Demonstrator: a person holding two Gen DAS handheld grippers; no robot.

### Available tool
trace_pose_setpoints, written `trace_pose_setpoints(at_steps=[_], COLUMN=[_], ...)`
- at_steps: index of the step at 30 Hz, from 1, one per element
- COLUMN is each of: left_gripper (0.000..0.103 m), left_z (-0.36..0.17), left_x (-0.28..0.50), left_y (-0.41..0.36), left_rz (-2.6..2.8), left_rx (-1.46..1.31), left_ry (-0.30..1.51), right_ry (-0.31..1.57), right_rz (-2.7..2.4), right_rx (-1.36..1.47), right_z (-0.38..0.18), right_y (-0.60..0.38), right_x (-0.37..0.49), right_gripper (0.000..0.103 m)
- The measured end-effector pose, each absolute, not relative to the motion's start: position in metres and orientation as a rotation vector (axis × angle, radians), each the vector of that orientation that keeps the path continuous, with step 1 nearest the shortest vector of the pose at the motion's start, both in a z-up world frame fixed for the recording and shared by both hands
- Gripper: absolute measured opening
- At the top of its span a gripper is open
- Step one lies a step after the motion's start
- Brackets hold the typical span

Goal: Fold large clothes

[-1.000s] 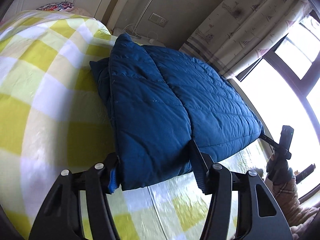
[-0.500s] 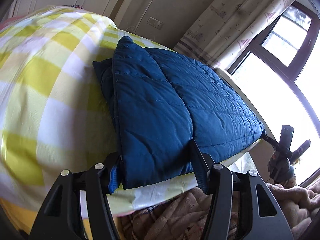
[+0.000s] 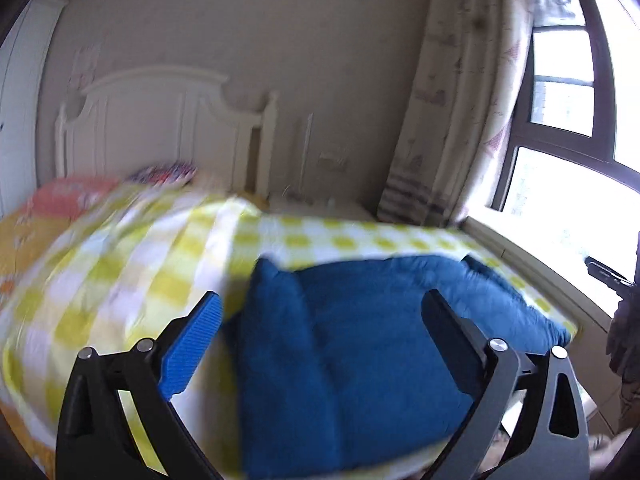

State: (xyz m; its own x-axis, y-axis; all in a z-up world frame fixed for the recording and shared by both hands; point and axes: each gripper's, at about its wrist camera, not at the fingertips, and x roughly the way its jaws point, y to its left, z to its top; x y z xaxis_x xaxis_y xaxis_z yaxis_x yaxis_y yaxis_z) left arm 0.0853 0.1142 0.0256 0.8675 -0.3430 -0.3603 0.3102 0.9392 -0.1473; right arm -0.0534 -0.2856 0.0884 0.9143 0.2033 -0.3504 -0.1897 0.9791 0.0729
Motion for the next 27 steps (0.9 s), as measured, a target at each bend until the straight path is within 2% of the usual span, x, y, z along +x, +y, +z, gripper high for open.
trace_pose_setpoints(at_steps=[4,8,11,12,13,15,17,22,23,24,25,26,27], left_gripper=[0.099,0.099,0.099,0.099,0.099,0.099,0.099,0.099,0.099,0.099,0.099,0.099,0.099], left_z=[0.039,0.016,-0.041,-0.073,-0.088,-0.09,-0.094,-0.095,-0.095,-0.096,-0.094,-0.093,-0.092], left_x=[0.158,0.24,0.294,0.312,0.321,0.325,0.326,0.319,0.318,0.317,0.32,0.32,0.321], left_y=[0.047,0.003,-0.01,-0.006,-0.002,0.009,0.007,0.007,0.007,0.006,0.003,0.003,0.003], left_rz=[-0.363,-0.283,-0.247,-0.256,-0.287,-0.313,-0.311,-0.306,-0.302,-0.298,-0.297,-0.297,-0.298], left_rx=[-0.089,-0.005,0.052,0.018,-0.039,-0.117,-0.099,-0.08,-0.074,-0.066,-0.063,-0.063,-0.066], left_ry=[0.504,0.67,0.853,0.953,0.987,0.937,0.94,0.918,0.915,0.913,0.913,0.914,0.914], right_ry=[0.383,0.514,0.735,0.865,0.912,0.904,0.909,0.936,0.939,0.919,0.89,0.85,0.821], right_rz=[0.258,0.248,0.187,0.214,0.277,0.276,0.291,0.242,0.223,0.198,0.195,0.196,0.199], right_rx=[-0.083,-0.188,-0.315,-0.272,-0.115,0.058,0.098,-0.003,-0.033,-0.084,-0.104,-0.116,-0.126], right_z=[0.101,0.086,0.02,-0.016,-0.03,-0.029,-0.032,-0.029,-0.025,-0.016,-0.007,0.005,0.015], right_y=[-0.219,-0.176,-0.163,-0.172,-0.192,-0.221,-0.227,-0.205,-0.203,-0.194,-0.19,-0.183,-0.178], right_x=[0.013,0.086,0.152,0.175,0.189,0.197,0.199,0.198,0.198,0.196,0.195,0.194,0.193], right_gripper=[0.085,0.089,0.089,0.091,0.091,0.087,0.087,0.086,0.082,0.068,0.061,0.048,0.044])
